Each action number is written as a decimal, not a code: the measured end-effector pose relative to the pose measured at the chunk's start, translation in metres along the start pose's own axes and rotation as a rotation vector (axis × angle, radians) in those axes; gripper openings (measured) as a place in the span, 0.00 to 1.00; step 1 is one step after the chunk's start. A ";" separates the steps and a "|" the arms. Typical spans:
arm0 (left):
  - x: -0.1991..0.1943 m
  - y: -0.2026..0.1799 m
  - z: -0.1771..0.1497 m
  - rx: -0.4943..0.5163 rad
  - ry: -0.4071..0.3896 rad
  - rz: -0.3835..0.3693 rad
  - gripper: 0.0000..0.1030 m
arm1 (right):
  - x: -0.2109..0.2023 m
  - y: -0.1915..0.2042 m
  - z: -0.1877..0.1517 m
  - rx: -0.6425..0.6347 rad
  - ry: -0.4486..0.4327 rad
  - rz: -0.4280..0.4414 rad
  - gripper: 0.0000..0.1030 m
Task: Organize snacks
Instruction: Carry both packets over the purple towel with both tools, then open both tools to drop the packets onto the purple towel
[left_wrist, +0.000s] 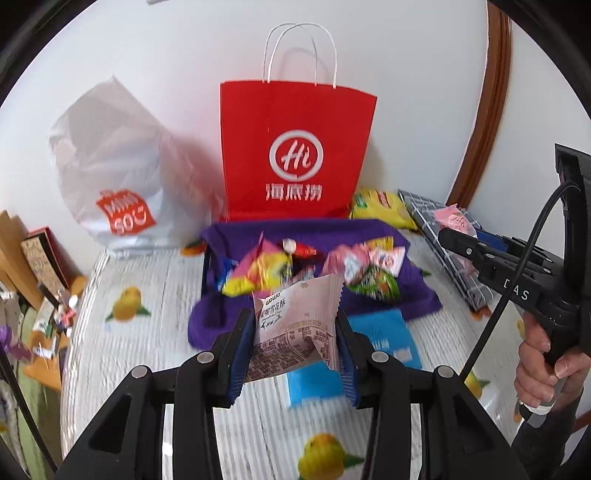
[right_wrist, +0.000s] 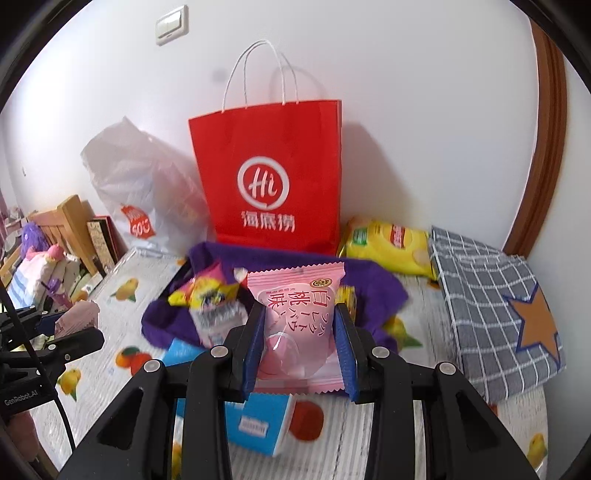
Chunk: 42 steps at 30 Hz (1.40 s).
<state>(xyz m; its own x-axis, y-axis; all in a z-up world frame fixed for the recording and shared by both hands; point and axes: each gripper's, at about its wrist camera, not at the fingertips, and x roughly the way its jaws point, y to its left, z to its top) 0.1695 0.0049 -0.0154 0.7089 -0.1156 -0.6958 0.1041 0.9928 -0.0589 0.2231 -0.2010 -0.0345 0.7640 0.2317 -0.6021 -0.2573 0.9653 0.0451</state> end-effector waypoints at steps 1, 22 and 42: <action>0.002 0.000 0.005 0.001 -0.005 0.004 0.38 | 0.002 -0.001 0.005 0.000 -0.005 -0.003 0.35; 0.092 0.020 0.097 -0.102 -0.008 -0.001 0.38 | 0.086 -0.038 0.058 0.096 0.026 0.029 0.35; 0.135 0.057 0.089 -0.154 0.079 0.045 0.38 | 0.156 -0.020 0.033 0.024 0.182 0.036 0.36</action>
<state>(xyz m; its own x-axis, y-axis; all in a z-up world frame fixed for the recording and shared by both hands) 0.3330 0.0434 -0.0489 0.6528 -0.0740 -0.7539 -0.0388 0.9906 -0.1308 0.3673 -0.1805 -0.1031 0.6347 0.2424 -0.7338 -0.2666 0.9599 0.0865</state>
